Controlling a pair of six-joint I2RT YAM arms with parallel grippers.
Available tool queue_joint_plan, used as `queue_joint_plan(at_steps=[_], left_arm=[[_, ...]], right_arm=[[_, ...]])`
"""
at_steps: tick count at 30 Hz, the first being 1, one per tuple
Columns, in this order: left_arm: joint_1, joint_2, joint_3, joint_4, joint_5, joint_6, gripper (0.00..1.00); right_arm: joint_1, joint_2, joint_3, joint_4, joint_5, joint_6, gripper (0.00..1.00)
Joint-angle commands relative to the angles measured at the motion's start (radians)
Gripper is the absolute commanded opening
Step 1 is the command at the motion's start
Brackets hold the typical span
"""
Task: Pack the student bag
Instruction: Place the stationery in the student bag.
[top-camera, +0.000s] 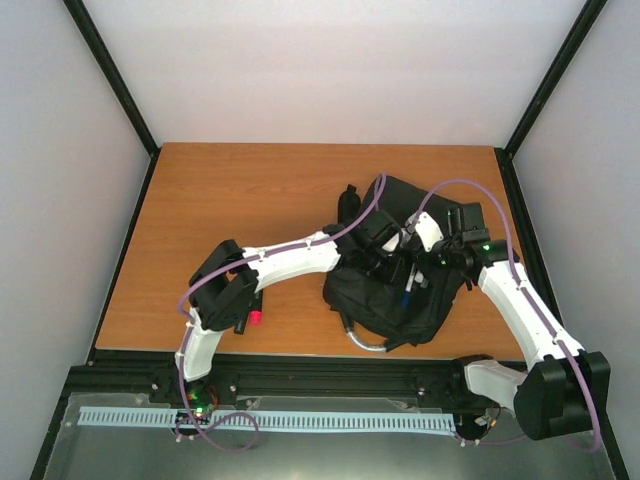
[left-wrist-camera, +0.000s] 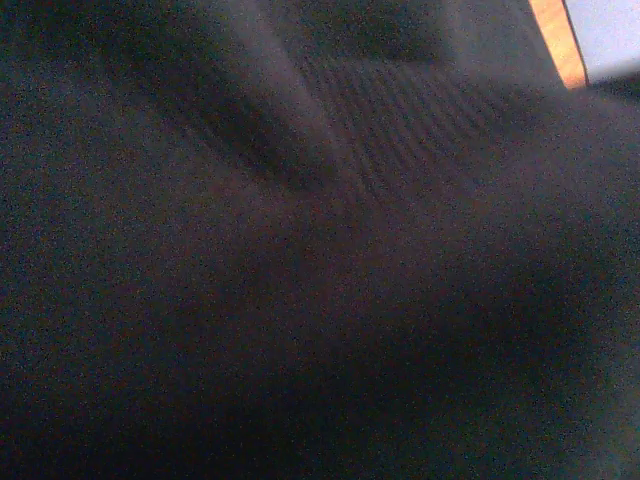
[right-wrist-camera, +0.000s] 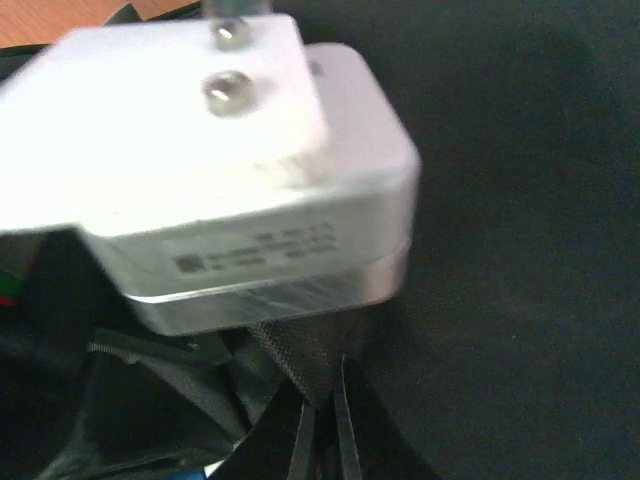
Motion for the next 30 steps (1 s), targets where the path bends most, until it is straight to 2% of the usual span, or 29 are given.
queue_joint_plan(at_steps=[1,4,11,15,20,22,24,30], left_arm=[[0.012,-0.121,-0.061,-0.045,-0.039,0.042,0.4],[0.01,-0.21,-0.12,-0.025,-0.028,0.058,0.43],[-0.032,-0.354,-0.299,0.01,-0.011,0.08,0.41],[-0.086,-0.386,-0.388,0.107,-0.017,0.075,0.29],[-0.121,-0.396,-0.536,0.367,-0.002,-0.014,0.02],[-0.125,-0.392,-0.584,0.494,0.005,-0.058,0.01],[-0.126,-0.366,-0.595,0.551,-0.001,-0.091,0.01],[-0.126,-0.263,-0.55,0.564,-0.004,-0.094,0.01]], right_arm=[[0.011,0.006,0.036,0.06,-0.095,0.042,0.03],[0.011,0.013,0.04,0.066,-0.113,0.044,0.03],[0.011,-0.011,-0.021,0.122,-0.105,0.037,0.03],[0.011,-0.021,-0.034,0.138,-0.106,0.037,0.03],[0.011,-0.038,-0.049,0.151,-0.113,0.038,0.03],[0.011,-0.046,-0.055,0.156,-0.112,0.039,0.03],[0.011,-0.049,-0.057,0.157,-0.118,0.043,0.03],[0.011,-0.053,-0.061,0.161,-0.113,0.042,0.03]])
